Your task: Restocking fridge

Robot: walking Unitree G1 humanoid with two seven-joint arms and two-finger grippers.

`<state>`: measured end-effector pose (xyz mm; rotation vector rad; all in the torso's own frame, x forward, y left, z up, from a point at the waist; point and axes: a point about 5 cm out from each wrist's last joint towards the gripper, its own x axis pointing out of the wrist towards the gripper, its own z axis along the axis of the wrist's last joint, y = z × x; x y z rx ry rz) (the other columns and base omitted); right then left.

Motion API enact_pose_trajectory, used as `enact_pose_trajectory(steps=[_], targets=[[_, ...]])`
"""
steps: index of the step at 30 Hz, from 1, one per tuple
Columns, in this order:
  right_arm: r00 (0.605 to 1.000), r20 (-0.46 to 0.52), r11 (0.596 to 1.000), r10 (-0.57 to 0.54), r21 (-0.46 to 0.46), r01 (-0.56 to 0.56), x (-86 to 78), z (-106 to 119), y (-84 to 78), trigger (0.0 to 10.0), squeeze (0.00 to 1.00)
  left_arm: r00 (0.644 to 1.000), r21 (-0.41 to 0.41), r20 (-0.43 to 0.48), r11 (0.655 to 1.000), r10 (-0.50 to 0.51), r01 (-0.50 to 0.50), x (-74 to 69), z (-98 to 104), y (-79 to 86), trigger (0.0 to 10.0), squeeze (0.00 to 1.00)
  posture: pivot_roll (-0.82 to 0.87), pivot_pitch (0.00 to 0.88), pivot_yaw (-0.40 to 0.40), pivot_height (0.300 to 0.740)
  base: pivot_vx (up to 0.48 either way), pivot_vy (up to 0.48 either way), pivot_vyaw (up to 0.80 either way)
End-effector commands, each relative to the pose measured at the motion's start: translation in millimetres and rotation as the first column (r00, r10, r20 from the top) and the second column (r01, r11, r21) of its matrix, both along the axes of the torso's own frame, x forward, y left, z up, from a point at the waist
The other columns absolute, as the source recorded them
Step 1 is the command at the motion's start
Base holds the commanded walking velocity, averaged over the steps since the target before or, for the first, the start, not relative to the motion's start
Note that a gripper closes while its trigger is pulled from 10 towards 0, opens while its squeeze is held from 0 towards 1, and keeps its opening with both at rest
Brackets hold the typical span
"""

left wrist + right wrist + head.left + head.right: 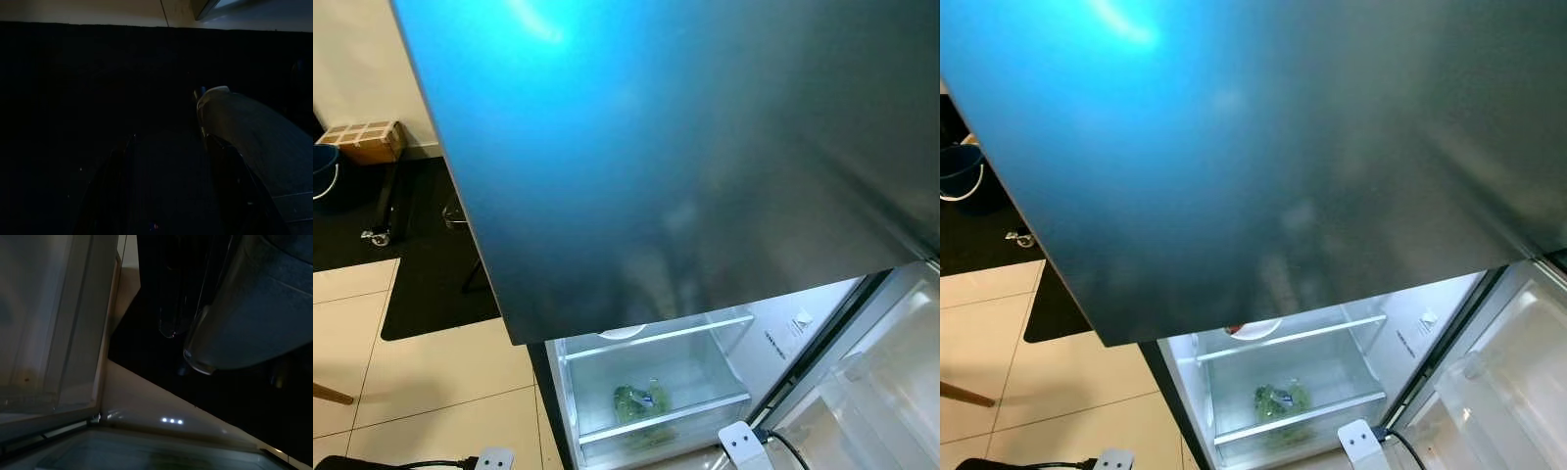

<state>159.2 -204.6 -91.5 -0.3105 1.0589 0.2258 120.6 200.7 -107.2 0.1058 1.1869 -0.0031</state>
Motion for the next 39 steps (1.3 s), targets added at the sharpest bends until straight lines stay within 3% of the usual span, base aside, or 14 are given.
enact_pose_trajectory(steps=[1, 5, 8, 10, 13, 16, 20, 23, 25, 26, 28, 34, 39], targets=[[1.000, -0.003, 1.000, 0.002, 0.003, -0.002, 0.6, 0, 3.4, 10.0, 0.00, 1.000, 0.018, -0.009, 1.000, -0.004, 0.004, -1.2, 1, 6.6, 10.0, 0.00, -0.06, 0.008, 0.011, 0.740, 0.000, 0.000, 0.00], [1.000, -0.002, 0.999, -0.025, 0.022, 0.025, -4.0, -2, 5.6, 10.0, 0.00, 1.000, 0.012, -0.008, 1.000, 0.021, -0.021, -6.2, -1, 6.2, 10.0, 0.00, -0.04, 0.031, -0.019, 0.740, 0.000, 0.000, 0.00], [0.999, -0.024, 0.999, -0.035, 0.021, 0.035, -15.0, -6, 3.3, 10.0, 0.00, 0.999, 0.009, -0.023, 0.999, 0.037, -0.036, -16.0, -3, 5.5, 10.0, 0.00, -0.03, 0.018, -0.019, 0.740, 0.000, 0.000, 0.00], [0.997, -0.046, 0.998, -0.060, 0.007, 0.061, -25.1, -9, -2.8, 10.0, 0.00, 0.997, 0.019, -0.057, 0.999, 0.050, -0.049, -29.8, -6, 7.4, 10.0, 0.00, -0.03, 0.028, -0.024, 0.740, 0.000, 0.000, 0.00], [0.996, -0.033, 0.997, -0.083, 0.001, 0.083, -22.2, -7, -8.7, 10.0, 0.00, 0.997, 0.024, -0.070, 0.999, 0.039, -0.038, -34.5, -7, 8.2, 10.0, 0.00, -0.04, 0.054, -0.010, 0.740, 0.000, 0.000, 0.00], [0.989, 0.014, 0.989, -0.149, 0.018, 0.149, -8.2, -1, -11.3, 10.0, 0.00, 0.998, 0.032, -0.054, 0.999, 0.019, -0.018, -28.8, -5, 14.5, 10.0, 0.00, -0.05, 0.019, -0.016, 0.740, 0.000, 0.000, 0.00], [0.991, 0.035, 0.991, -0.131, 0.036, 0.130, 0.2, 1, -6.1, 10.0, 0.00, 0.998, 0.044, -0.029, 0.997, 0.057, -0.055, -21.6, -2, 22.5, 10.0, 0.00, -0.04, 0.003, -0.027, 0.740, 0.000, 0.000, 0.00], [0.996, 0.042, 0.996, -0.081, 0.035, 0.080, 5.8, 2, 1.4, 10.0, 0.00, 0.996, 0.065, 0.016, 0.994, 0.086, -0.086, -8.6, 4, 31.7, 10.0, 0.00, -0.05, 0.058, -0.017, 0.740, 0.000, 0.000, 0.00], [0.997, 0.039, 0.998, -0.065, 0.029, 0.064, 5.6, 2, 1.9, 10.0, 0.00, 0.995, 0.065, 0.023, 0.993, 0.100, -0.101, -7.2, 4, 32.1, 10.0, 0.00, -0.05, 0.058, -0.017, 0.740, 0.000, 0.000, 0.00], [0.997, 0.037, 0.997, -0.067, 0.038, 0.066, 3.5, 2, 1.1, 10.0, 0.00, 0.993, 0.053, 0.023, 0.992, 0.116, -0.117, -7.8, 4, 30.5, 10.0, 0.00, -0.07, 0.015, 0.003, 0.740, 0.000, 0.000, 0.00], [0.995, 0.033, 0.995, -0.089, 0.047, 0.088, 1.4, 1, 0.5, 10.0, 0.00, 0.993, 0.052, 0.021, 0.992, 0.117, -0.118, -7.4, 4, 30.3, 10.0, 0.00, -0.06, 0.049, -0.001, 0.740, 0.000, 0.000, 0.00], [0.994, 0.001, 0.993, -0.113, 0.041, 0.112, -10.1, -4, -0.3, 10.0, 0.00, 0.991, 0.037, 0.051, 0.991, 0.126, -0.128, 4.3, 7, 27.6, 10.0, 0.00, -0.06, 0.035, 0.011, 0.740, 0.000, 0.000, 0.00], [0.992, -0.020, 0.992, -0.125, 0.028, 0.126, -18.8, -6, -3.9, 10.0, 0.00, 0.993, 0.039, 0.029, 0.993, 0.112, -0.113, -0.5, 4, 24.0, 10.0, 0.00, -0.06, 0.034, -0.002, 0.740, -0.052, 0.000, 0.00]])
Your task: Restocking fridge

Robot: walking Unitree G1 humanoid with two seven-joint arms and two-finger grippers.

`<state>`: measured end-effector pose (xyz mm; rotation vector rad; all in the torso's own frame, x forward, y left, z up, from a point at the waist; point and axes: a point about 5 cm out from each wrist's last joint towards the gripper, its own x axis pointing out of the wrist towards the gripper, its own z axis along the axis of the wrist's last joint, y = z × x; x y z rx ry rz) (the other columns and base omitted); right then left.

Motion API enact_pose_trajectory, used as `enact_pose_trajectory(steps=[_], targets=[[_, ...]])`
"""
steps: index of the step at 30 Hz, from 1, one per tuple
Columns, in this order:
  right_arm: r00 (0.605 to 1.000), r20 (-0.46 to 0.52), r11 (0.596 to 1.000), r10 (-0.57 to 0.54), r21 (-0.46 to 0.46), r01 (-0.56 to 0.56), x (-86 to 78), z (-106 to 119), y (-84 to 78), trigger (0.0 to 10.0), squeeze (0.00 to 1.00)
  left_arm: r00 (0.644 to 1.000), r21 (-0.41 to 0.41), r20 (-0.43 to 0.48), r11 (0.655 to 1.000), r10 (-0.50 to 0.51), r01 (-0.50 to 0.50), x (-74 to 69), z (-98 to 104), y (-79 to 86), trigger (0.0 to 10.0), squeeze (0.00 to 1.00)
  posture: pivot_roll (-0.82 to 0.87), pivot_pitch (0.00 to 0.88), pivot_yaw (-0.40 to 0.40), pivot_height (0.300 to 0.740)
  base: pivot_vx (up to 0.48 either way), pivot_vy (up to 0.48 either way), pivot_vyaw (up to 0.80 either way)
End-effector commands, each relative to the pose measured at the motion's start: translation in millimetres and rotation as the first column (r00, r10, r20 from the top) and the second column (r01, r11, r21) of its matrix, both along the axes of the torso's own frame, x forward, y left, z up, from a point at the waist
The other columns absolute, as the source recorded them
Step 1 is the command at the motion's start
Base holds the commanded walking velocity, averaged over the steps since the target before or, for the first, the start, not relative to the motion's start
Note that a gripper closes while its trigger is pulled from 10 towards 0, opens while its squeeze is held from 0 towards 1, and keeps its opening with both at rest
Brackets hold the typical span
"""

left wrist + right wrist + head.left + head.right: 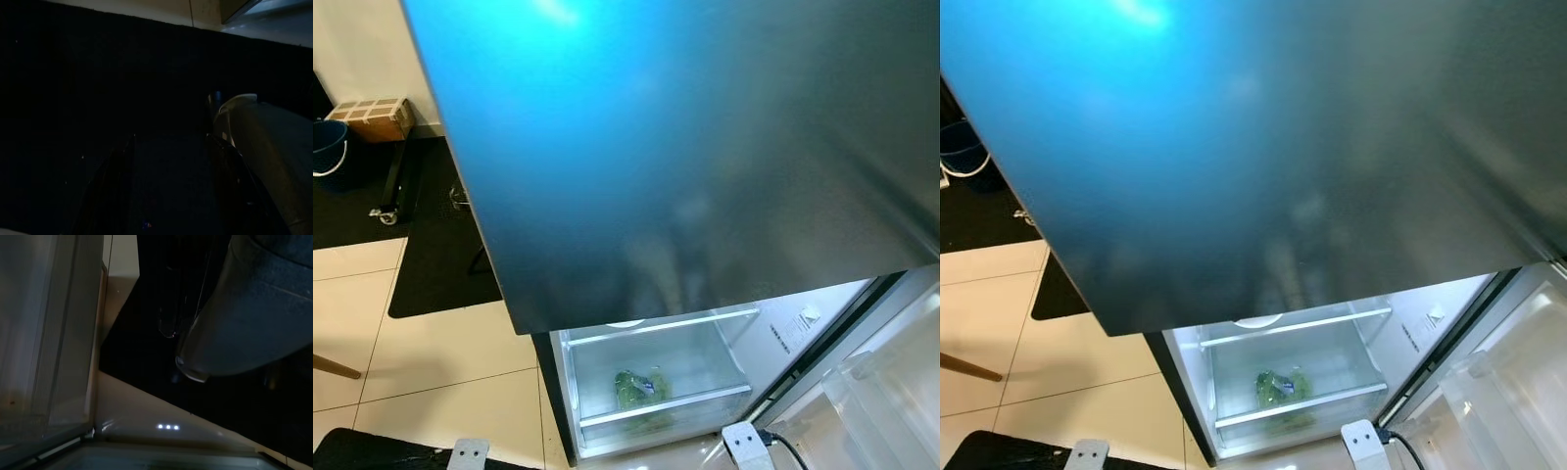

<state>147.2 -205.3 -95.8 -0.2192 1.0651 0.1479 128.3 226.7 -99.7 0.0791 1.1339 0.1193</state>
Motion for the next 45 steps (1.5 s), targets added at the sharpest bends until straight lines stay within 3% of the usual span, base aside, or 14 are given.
enact_pose_trajectory(steps=[1, 11, 26, 45], targets=[[1.000, -0.021, 1.000, -0.017, -0.007, 0.017, -6.8, -2, -3.2, 10.0, 0.00, 1.000, -0.004, -0.031, 1.000, 0.006, -0.006, -8.2, -3, -2.0, 10.0, 0.00, -0.06, 0.034, -0.002, 0.740, -0.259, 0.000, 0.00], [1.000, -0.020, 1.000, 0.006, -0.009, -0.006, -4.4, -1, -4.4, 10.0, 0.00, 0.997, -0.006, -0.078, 1.000, 0.028, -0.029, -28.4, -9, -2.6, 10.0, 0.00, -0.05, 0.029, -0.014, 0.740, -0.281, 0.000, 0.00], [0.999, -0.029, 1.000, 0.018, -0.016, -0.019, -5.7, -1, -7.4, 10.0, 0.00, 0.998, -0.023, -0.070, 1.000, 0.005, -0.007, -24.1, -10, -12.5, 10.0, 0.00, -0.05, 0.033, -0.022, 0.740, -0.323, 0.000, 0.00], [0.999, -0.038, 1.000, 0.024, -0.017, -0.024, -8.1, -1, -9.6, 10.0, 0.00, 0.996, -0.029, -0.084, 1.000, 0.003, -0.005, -29.7, -12, -16.5, 10.0, 0.00, -0.06, 0.039, -0.032, 0.740, -0.328, 0.000, 0.00]])
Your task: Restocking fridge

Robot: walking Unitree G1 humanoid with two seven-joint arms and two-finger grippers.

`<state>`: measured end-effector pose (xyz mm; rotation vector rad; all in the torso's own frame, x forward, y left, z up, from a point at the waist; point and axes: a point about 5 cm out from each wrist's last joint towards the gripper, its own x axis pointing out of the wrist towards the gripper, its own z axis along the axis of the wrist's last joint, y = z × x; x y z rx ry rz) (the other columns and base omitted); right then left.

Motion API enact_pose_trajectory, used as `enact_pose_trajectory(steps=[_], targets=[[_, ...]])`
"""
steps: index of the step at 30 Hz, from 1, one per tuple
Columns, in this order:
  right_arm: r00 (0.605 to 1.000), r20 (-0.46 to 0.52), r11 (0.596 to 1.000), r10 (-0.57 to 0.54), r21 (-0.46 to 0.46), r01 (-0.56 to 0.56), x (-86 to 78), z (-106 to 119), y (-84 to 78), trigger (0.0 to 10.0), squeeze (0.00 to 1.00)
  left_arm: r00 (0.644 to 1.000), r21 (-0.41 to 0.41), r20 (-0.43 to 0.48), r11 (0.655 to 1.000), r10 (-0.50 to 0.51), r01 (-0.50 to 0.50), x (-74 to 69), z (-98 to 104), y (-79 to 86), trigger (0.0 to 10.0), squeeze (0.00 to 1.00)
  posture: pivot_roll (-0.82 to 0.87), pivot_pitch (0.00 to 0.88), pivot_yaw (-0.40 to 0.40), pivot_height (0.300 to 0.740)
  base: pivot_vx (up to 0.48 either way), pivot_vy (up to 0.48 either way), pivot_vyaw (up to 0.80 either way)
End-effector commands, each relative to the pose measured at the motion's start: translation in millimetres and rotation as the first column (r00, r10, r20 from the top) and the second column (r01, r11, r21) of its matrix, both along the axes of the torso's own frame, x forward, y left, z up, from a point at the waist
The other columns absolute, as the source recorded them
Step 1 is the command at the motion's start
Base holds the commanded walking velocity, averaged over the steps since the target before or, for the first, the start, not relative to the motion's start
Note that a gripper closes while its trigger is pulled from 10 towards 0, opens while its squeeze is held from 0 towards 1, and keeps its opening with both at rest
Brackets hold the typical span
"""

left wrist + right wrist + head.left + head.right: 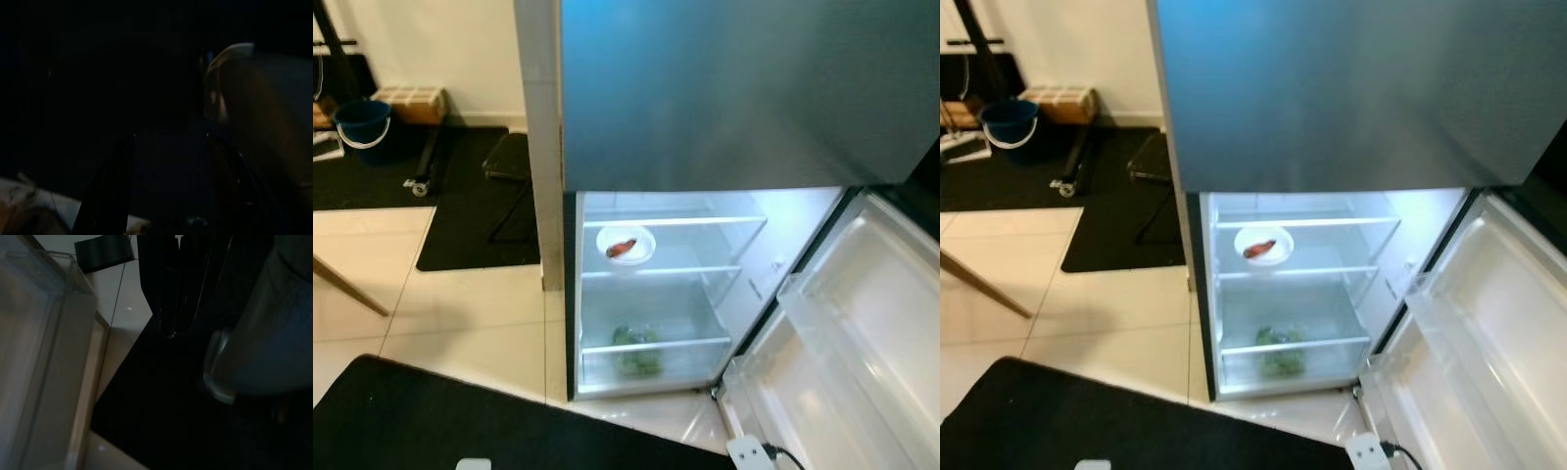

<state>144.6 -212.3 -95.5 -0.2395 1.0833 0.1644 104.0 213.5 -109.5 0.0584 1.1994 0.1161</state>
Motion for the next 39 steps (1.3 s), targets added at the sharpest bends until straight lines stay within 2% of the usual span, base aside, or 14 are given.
enact_pose_trajectory(steps=[1, 14, 17, 32, 39], targets=[[1.000, -0.018, 1.000, 0.002, -0.007, -0.002, -5.5, -1.5, -2.8, 10.0, 0.00, 1.000, -0.009, -0.020, 1.000, -0.008, 0.008, -5.3, -2.1, -3.5, 10.0, 0.00, -0.06, 0.039, -0.032, 0.740, -0.326, 0.000, 0.00], [1.000, -0.027, 1.000, 0.005, 0.001, -0.005, -7.1, -2.8, 0.6, 10.0, 0.00, 1.000, -0.004, -0.024, 1.000, -0.009, 0.009, -7.4, -2.1, -1.1, 10.0, 0.00, -0.05, 0.039, -0.032, 0.740, -0.326, 0.000, 0.00], [1.000, -0.031, 1.000, 0.000, 0.006, 0.000, -7.2, -3.0, 1.3, 10.0, 0.00, 1.000, -0.004, -0.025, 1.000, -0.009, 0.008, -7.9, -2.2, -0.8, 10.0, 0.00, -0.05, 0.039, -0.031, 0.740, -0.309, 0.000, -0.79], [0.999, -0.036, 1.000, -0.003, 0.006, 0.004, -8.1, -3.5, 1.9, 10.0, 0.00, 0.999, 0.005, -0.030, 0.999, -0.033, 0.033, -7.6, -1.6, 1.7, 10.0, 0.00, -0.05, 0.036, -0.028, 0.740, 0.000, 0.000, -0.79], [0.999, -0.035, 1.000, 0.001, 0.011, -0.001, -8.1, -3.6, 2.9, 10.0, 0.00, 1.000, -0.002, -0.011, 1.000, -0.022, 0.022, -6.8, -0.8, 3.8, 10.0, 0.00, -0.05, 0.037, -0.026, 0.740, 0.000, 0.000, 0.00]])
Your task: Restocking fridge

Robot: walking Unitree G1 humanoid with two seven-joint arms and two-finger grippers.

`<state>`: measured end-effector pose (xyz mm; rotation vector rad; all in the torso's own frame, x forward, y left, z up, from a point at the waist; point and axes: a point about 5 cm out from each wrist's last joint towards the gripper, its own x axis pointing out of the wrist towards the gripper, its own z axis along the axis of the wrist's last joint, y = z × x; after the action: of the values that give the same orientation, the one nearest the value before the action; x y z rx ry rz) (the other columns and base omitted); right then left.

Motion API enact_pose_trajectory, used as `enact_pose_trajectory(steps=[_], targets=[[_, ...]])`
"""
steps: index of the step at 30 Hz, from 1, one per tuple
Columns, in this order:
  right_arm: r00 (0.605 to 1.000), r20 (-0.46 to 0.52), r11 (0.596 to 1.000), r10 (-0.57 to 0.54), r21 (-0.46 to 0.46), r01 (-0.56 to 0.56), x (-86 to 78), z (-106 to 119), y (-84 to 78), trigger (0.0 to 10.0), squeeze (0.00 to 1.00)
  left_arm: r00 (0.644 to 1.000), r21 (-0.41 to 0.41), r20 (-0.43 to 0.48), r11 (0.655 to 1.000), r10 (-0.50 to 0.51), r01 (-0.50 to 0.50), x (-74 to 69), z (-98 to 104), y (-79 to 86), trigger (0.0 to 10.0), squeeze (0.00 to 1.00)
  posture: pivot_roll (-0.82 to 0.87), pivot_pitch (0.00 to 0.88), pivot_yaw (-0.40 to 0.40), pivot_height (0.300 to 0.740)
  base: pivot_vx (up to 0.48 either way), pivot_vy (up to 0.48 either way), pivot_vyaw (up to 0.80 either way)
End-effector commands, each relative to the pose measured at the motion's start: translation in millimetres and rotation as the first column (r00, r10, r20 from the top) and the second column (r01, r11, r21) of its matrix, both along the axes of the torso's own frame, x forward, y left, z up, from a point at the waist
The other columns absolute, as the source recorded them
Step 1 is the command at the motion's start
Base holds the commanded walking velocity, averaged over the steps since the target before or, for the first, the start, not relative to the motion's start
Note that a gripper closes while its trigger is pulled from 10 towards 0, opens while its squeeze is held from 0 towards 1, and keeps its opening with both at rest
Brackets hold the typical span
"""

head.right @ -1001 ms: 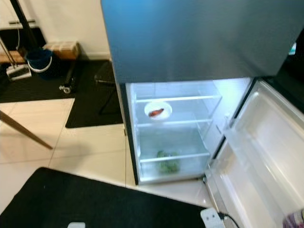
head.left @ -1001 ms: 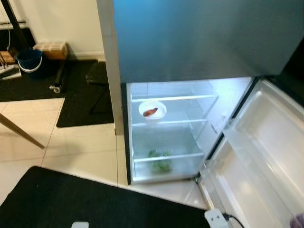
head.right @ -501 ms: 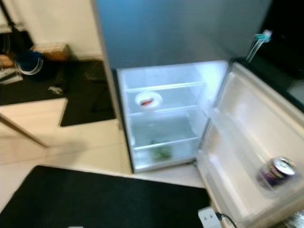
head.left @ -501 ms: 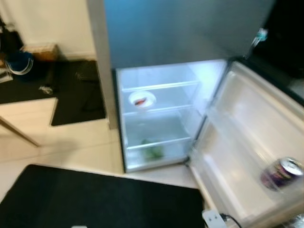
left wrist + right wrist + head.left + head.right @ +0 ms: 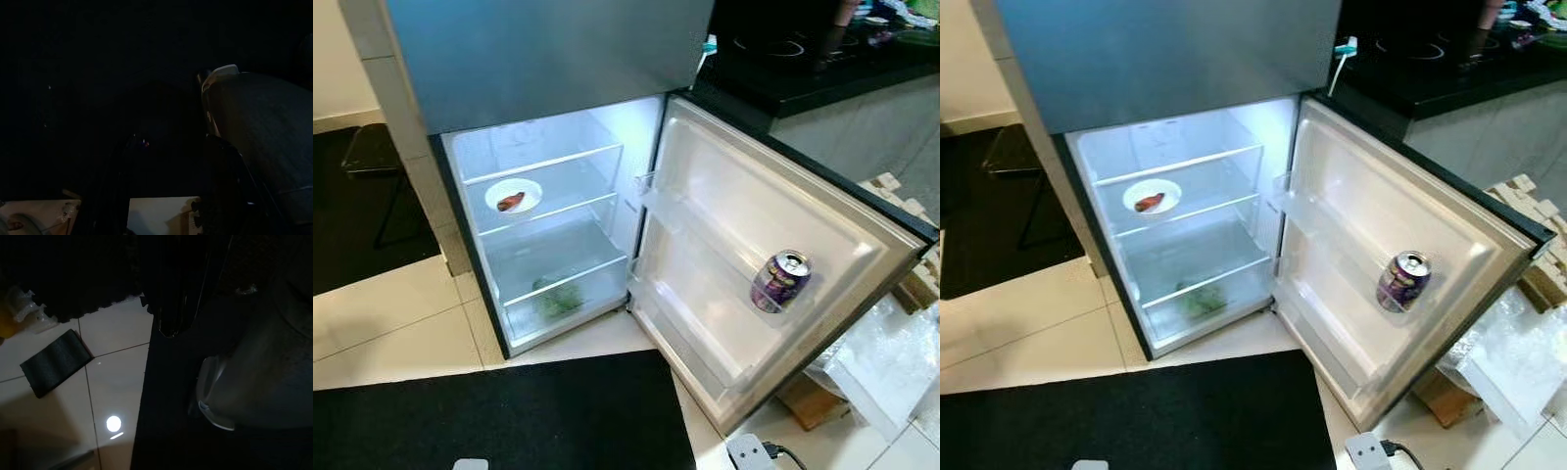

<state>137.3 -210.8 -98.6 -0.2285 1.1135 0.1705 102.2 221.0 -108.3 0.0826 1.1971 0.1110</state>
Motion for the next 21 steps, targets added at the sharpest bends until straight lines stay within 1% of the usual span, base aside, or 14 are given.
enact_pose_trajectory(steps=[1, 2, 3, 5, 15, 21], targets=[[1.000, -0.005, 1.000, 0.004, 0.003, -0.004, -0.8, -0.6, 1.7, 10.0, 0.00, 1.000, -0.020, -0.009, 1.000, -0.003, 0.003, -4.8, -1.8, -3.5, 10.0, 0.00, -0.05, 0.037, -0.026, 0.740, 0.000, 0.000, 0.00], [1.000, -0.005, 1.000, 0.005, 0.003, -0.005, -0.9, -0.7, 1.8, 10.0, 0.00, 1.000, -0.027, -0.009, 1.000, 0.000, -0.001, -4.8, -1.8, -3.6, 10.0, 0.00, -0.05, 0.037, -0.026, 0.740, 0.000, 0.000, 0.00], [1.000, -0.006, 1.000, 0.006, 0.003, -0.006, -1.0, -0.7, 1.9, 10.0, 0.00, 1.000, -0.030, -0.009, 1.000, 0.000, 0.000, -4.4, -1.7, -3.6, 10.0, 0.00, -0.05, 0.033, -0.026, 0.740, 0.000, -0.412, 0.00], [1.000, -0.006, 1.000, 0.008, 0.002, -0.008, -1.0, -0.7, 1.9, 10.0, 0.00, 1.000, -0.036, -0.013, 0.999, -0.012, 0.012, -4.2, -1.7, -3.9, 10.0, 0.00, -0.05, 0.031, -0.025, 0.740, 0.000, -0.454, 0.00], [1.000, -0.005, 1.000, 0.012, 0.000, -0.012, 0.3, -0.2, 1.4, 10.0, 0.00, 1.000, -0.042, -0.004, 0.999, -0.009, 0.009, -2.0, -1.2, -4.2, 10.0, 0.00, -0.05, 0.026, -0.024, 0.740, 0.000, -0.457, 0.00], [1.000, -0.004, 1.000, 0.012, 0.003, -0.012, 0.7, -0.2, 2.0, 10.0, 0.00, 1.000, -0.046, 0.010, 0.999, 0.014, -0.013, -0.8, -0.9, -4.7, 10.0, 0.00, -0.05, 0.032, -0.024, 0.740, 0.000, 0.000, 0.00]])
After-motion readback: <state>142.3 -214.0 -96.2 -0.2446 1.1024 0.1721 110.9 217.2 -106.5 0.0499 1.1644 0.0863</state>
